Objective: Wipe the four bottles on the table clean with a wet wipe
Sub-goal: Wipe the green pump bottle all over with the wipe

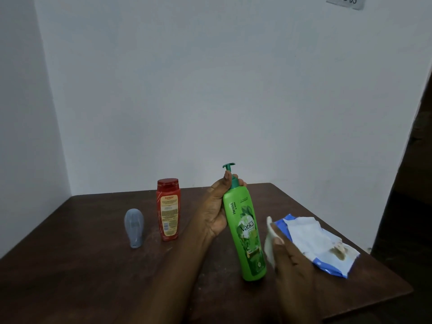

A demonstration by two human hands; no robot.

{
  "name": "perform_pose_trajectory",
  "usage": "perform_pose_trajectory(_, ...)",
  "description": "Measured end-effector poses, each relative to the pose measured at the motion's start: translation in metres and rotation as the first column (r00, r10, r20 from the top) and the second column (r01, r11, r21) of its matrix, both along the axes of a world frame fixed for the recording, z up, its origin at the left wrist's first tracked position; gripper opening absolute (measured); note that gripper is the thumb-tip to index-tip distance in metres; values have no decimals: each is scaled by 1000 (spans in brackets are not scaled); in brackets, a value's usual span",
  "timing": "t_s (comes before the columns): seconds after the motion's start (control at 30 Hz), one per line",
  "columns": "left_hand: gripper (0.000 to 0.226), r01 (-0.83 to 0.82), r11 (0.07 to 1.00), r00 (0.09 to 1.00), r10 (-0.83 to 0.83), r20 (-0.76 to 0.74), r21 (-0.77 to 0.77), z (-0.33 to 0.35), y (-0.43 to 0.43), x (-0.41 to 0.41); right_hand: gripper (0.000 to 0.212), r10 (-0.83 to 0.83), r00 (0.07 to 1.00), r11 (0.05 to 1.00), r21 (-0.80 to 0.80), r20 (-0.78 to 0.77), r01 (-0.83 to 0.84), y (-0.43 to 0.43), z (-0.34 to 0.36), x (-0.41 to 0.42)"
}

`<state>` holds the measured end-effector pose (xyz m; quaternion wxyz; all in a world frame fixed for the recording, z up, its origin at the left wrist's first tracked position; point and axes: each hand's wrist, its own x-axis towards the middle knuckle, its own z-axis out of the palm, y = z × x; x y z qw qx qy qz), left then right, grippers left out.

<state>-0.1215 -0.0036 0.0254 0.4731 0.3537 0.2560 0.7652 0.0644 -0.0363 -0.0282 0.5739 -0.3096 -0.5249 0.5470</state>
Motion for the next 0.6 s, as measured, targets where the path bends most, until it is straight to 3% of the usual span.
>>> perform_pose_trajectory(0.2,49,-6,1000,999,7,42,-30,2,-6,4,29,189,982,981,-50,-18,-189,-5,3,-19)
perform_pose_trajectory(0.37,48,151,987,986,-146,-84,60,-1,-5,2,25,138,988,980,-135,-70,-147,6,6,-7)
perform_pose_trajectory(0.5,39,142,985,972,-121,-199,95,-1,-6,1,28,146,978,938,-292,-148,-184,16,9,-1)
perform_pose_trajectory(0.6,35,84,992,980,-66,-189,93,2,-8,3,28,157,960,888,-392,-230,-239,25,11,6)
